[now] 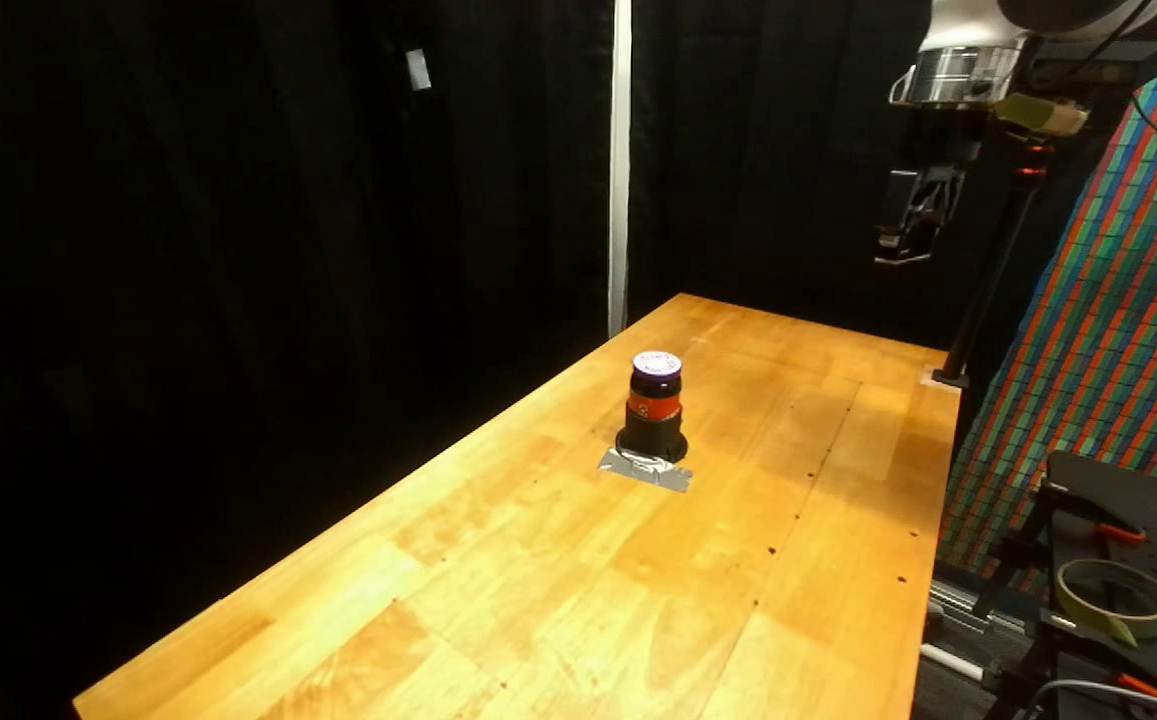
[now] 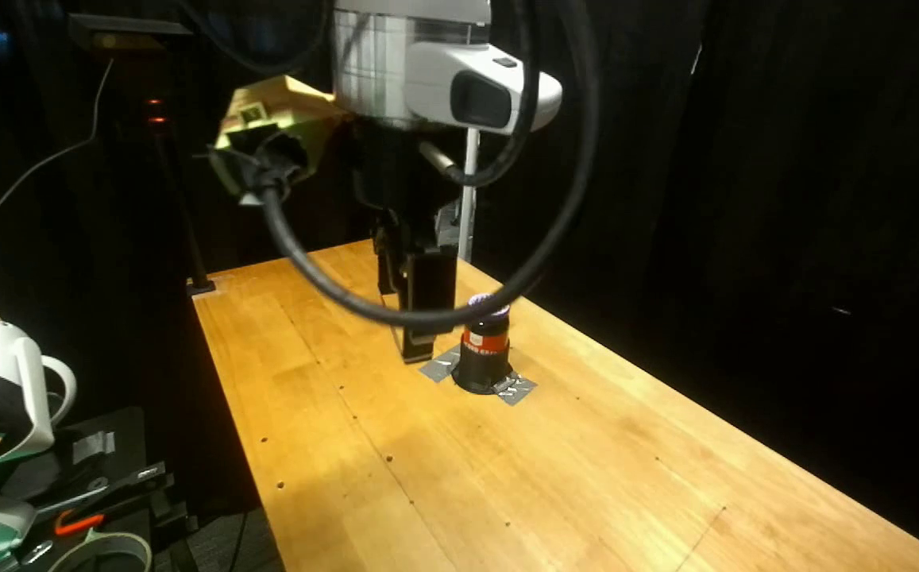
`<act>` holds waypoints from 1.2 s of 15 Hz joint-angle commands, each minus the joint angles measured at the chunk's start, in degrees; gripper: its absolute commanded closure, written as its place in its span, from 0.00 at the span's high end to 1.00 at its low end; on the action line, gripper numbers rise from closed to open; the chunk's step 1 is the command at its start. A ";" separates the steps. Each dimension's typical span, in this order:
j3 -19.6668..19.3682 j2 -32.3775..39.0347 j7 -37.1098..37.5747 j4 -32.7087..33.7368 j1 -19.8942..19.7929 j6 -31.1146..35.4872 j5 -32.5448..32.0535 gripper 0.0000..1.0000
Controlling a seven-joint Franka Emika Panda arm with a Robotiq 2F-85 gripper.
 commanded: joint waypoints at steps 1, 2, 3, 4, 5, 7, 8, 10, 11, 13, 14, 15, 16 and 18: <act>3.67 9.92 3.15 10.77 2.24 -2.35 -2.07 1.00; 4.62 12.74 4.07 13.44 2.98 -1.53 -1.98 1.00; 5.21 14.91 4.78 15.55 3.44 -0.83 -2.20 1.00; 5.67 17.56 4.64 18.21 4.06 -0.97 -2.02 1.00; 6.05 19.73 5.52 20.40 4.47 -0.48 -2.38 1.00; 6.39 24.19 6.52 24.59 5.34 0.89 -2.55 1.00; 6.49 26.27 8.52 25.87 5.94 3.82 -2.91 1.00; 6.47 30.33 8.82 29.09 6.88 5.44 -2.91 1.00; 6.46 31.88 8.96 30.50 7.31 5.65 -2.75 1.00; 6.62 35.15 8.37 33.06 7.97 6.36 -1.96 1.00; 6.75 36.63 7.95 34.41 8.35 6.15 -1.84 1.00; 6.81 38.00 7.72 35.57 8.77 6.34 -2.05 1.00; 6.81 39.24 7.77 36.53 9.26 7.11 -2.34 1.00; 6.52 41.48 8.31 38.39 10.38 9.00 -3.38 1.00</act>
